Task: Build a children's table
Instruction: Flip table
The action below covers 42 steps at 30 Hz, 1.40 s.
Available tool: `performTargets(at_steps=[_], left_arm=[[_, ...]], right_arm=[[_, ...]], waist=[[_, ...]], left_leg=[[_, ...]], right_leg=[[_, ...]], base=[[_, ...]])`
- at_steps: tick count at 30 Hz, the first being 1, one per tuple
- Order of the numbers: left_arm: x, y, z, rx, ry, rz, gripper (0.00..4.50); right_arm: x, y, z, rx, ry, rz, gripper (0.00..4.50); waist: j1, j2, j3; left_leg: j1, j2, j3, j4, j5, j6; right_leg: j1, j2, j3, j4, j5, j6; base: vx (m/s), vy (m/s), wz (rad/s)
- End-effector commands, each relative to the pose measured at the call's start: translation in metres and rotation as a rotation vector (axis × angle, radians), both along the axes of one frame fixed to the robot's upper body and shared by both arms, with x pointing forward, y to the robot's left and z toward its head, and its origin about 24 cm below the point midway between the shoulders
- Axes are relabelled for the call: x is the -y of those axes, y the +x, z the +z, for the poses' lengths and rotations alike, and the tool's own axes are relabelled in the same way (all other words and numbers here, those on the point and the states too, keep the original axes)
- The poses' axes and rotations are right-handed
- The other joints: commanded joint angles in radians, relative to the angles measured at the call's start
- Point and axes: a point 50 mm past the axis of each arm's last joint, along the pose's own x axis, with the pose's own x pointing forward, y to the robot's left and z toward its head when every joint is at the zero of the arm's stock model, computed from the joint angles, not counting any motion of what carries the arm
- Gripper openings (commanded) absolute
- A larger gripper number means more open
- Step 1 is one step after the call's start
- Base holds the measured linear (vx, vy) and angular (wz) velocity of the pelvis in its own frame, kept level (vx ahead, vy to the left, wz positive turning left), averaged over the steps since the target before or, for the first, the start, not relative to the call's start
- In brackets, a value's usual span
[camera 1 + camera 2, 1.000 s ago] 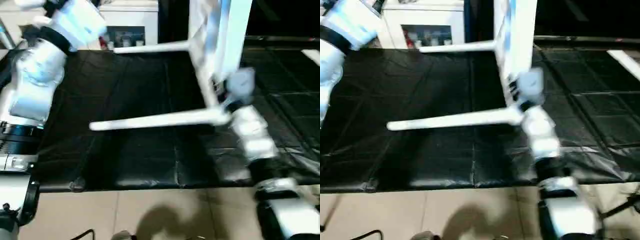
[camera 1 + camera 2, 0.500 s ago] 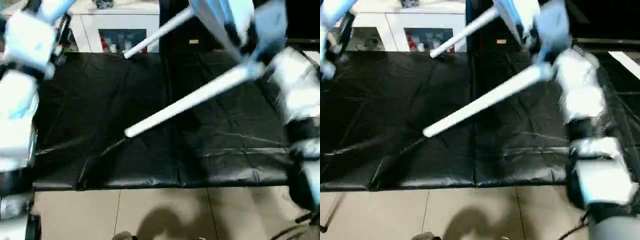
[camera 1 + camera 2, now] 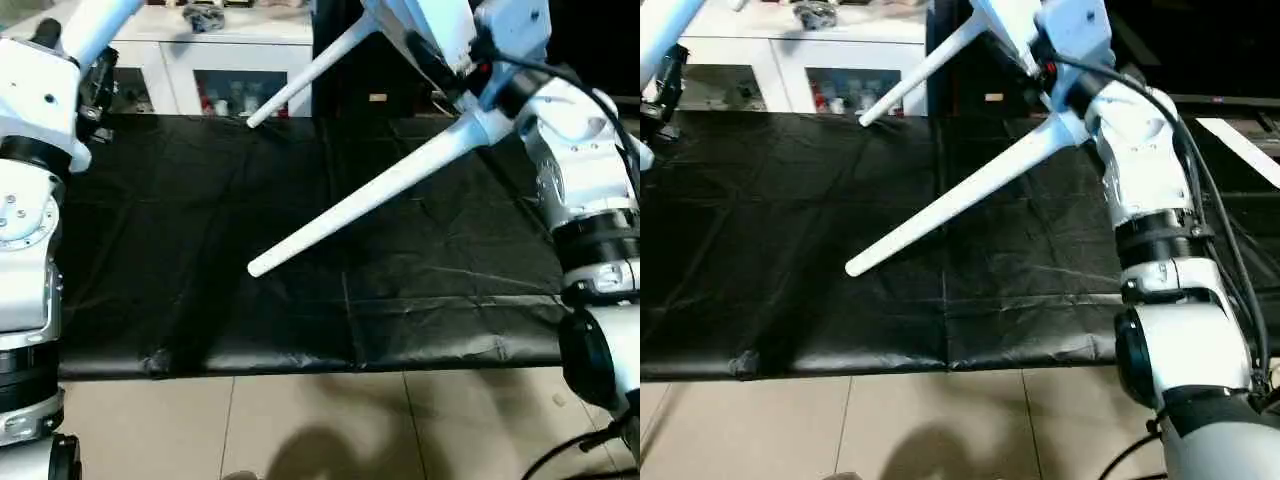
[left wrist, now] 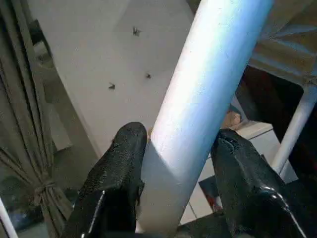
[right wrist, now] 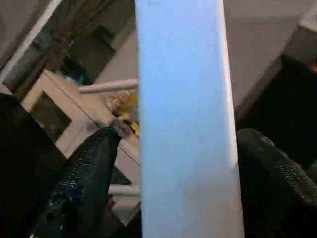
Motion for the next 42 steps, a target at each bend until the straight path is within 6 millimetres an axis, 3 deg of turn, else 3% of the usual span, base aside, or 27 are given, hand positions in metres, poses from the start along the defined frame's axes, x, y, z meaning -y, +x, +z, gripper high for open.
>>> performTargets(at_steps=[1, 6, 12, 15, 17, 18, 22, 24, 25, 27, 28, 29, 31, 34, 38, 42], left_arm=[[0.003, 0.010, -0.035, -0.173, -0.065, 0.000, 1.95], [0.005, 0.011, -0.036, -0.188, -0.064, 0.005, 1.91], [0.007, 0.012, -0.038, -0.205, -0.065, 0.005, 1.89], [0.006, 0.012, -0.039, -0.214, -0.066, 0.011, 1.89], [0.005, 0.011, -0.039, -0.214, -0.068, 0.014, 1.89], [0.004, 0.011, -0.040, -0.219, -0.071, 0.019, 1.89], [0.001, 0.010, -0.043, -0.235, -0.074, 0.027, 1.89], [0.001, 0.010, -0.043, -0.237, -0.074, 0.030, 1.89], [0.001, 0.009, -0.044, -0.238, -0.081, 0.030, 1.89], [0.000, 0.008, -0.044, -0.241, -0.086, 0.027, 1.88], [0.000, 0.008, -0.044, -0.244, -0.082, 0.028, 1.88], [0.000, 0.008, -0.044, -0.244, -0.082, 0.028, 1.88], [0.000, 0.007, -0.045, -0.248, -0.078, 0.030, 1.88], [0.000, 0.007, -0.046, -0.252, -0.077, 0.030, 1.85], [-0.001, 0.006, -0.047, -0.257, -0.076, 0.032, 1.82], [-0.002, 0.006, -0.047, -0.256, -0.075, 0.034, 1.82]], right_arm=[[-0.003, -0.002, 0.007, 0.033, 0.001, 0.036, 3.97], [-0.002, -0.006, 0.016, 0.130, 0.053, 0.045, 4.40], [0.003, -0.038, 0.060, 0.445, 0.315, 0.183, 4.50], [-0.010, -0.046, 0.055, 0.377, 0.354, 0.323, 4.50], [-0.015, -0.048, 0.051, 0.345, 0.365, 0.364, 4.50], [-0.030, -0.052, 0.035, 0.247, 0.371, 0.454, 4.50], [-0.058, -0.059, -0.008, 0.054, 0.337, 0.568, 4.50], [-0.063, -0.062, -0.018, 0.003, 0.337, 0.590, 4.50], [-0.069, -0.062, -0.043, -0.136, 0.315, 0.576, 4.50], [-0.071, -0.061, -0.069, -0.283, 0.274, 0.524, 4.50], [-0.070, -0.060, -0.082, -0.377, 0.269, 0.492, 4.50], [-0.070, -0.060, -0.083, -0.380, 0.269, 0.491, 4.50], [-0.058, -0.059, -0.121, -0.624, 0.354, 0.391, 4.50], [-0.048, -0.063, -0.149, -0.739, 0.345, 0.327, 4.50], [-0.036, -0.060, -0.170, -0.860, 0.428, 0.222, 4.50], [-0.030, -0.058, -0.176, -0.896, 0.439, 0.162, 4.50]], waist=[[-0.003, -0.004, -0.055], [0.000, -0.005, -0.057], [0.002, 0.001, -0.060], [-0.001, 0.005, -0.056], [-0.001, 0.005, -0.057], [-0.001, 0.010, -0.055], [0.002, 0.010, -0.056], [0.002, 0.012, -0.057], [0.003, 0.011, -0.057], [0.003, 0.013, -0.052], [0.000, 0.013, -0.054], [0.002, 0.013, -0.056], [0.003, 0.012, -0.056], [0.002, 0.014, -0.058], [0.000, 0.012, -0.056], [-0.001, 0.010, -0.051]], left_leg=[[0.014, 0.024, -0.015, -0.068, -0.365, -0.007], [0.014, 0.024, -0.015, -0.068, -0.362, -0.002], [0.009, 0.027, -0.015, -0.072, -0.350, 0.010], [0.008, 0.024, -0.016, -0.075, -0.354, 0.018], [0.009, 0.028, -0.019, -0.079, -0.359, 0.015], [0.012, 0.023, -0.018, -0.079, -0.362, 0.014], [0.015, 0.022, -0.021, -0.082, -0.370, -0.001], [0.017, 0.022, -0.022, -0.082, -0.383, -0.007], [0.017, 0.022, -0.023, -0.082, -0.380, -0.008], [0.017, 0.022, -0.024, -0.085, -0.387, -0.014], [0.018, 0.022, -0.027, -0.086, -0.395, -0.021], [0.019, 0.022, -0.027, -0.085, -0.395, -0.021], [0.019, 0.023, -0.026, -0.087, -0.387, -0.020], [0.017, 0.026, -0.028, -0.091, -0.394, -0.025], [0.019, 0.026, -0.028, -0.093, -0.398, -0.020], [0.031, 0.019, -0.027, -0.088, -0.432, -0.025]], right_leg=[[0.024, -0.059, 0.046, -0.109, -0.466, -0.089], [0.025, -0.060, 0.047, -0.107, -0.438, -0.102], [0.029, -0.056, 0.050, -0.098, -0.367, -0.109], [0.033, -0.051, 0.050, -0.099, -0.356, -0.109], [0.034, -0.056, 0.050, -0.102, -0.381, -0.097], [0.033, -0.053, 0.049, -0.108, -0.399, -0.092], [0.029, -0.059, 0.049, -0.121, -0.487, -0.058], [0.027, -0.061, 0.046, -0.126, -0.522, -0.047], [0.026, -0.061, 0.047, -0.126, -0.523, -0.046], [0.024, -0.059, 0.046, -0.130, -0.548, -0.035], [0.025, -0.059, 0.045, -0.132, -0.554, -0.031], [0.025, -0.061, 0.045, -0.132, -0.553, -0.032], [0.024, -0.062, 0.046, -0.134, -0.543, -0.033], [0.028, -0.066, 0.043, -0.134, -0.510, -0.042], [0.028, -0.068, 0.044, -0.136, -0.510, -0.048], [0.021, -0.071, 0.038, -0.153, -0.626, -0.010]], base=[[0.000, 0.000, 0.00], [0.000, 0.000, 0.00], [0.000, 0.000, 0.00], [0.000, 0.000, 0.00], [0.000, 0.000, 0.00], [0.000, 0.000, 0.00], [0.000, 0.000, 0.00], [0.000, 0.000, 0.00], [0.000, 0.000, 0.00], [0.000, 0.000, 0.00], [0.000, 0.000, 0.00], [0.000, 0.000, 0.00], [0.000, 0.000, 0.00], [0.000, 0.000, 0.00], [0.000, 0.000, 0.00], [0.000, 0.000, 0.00]])
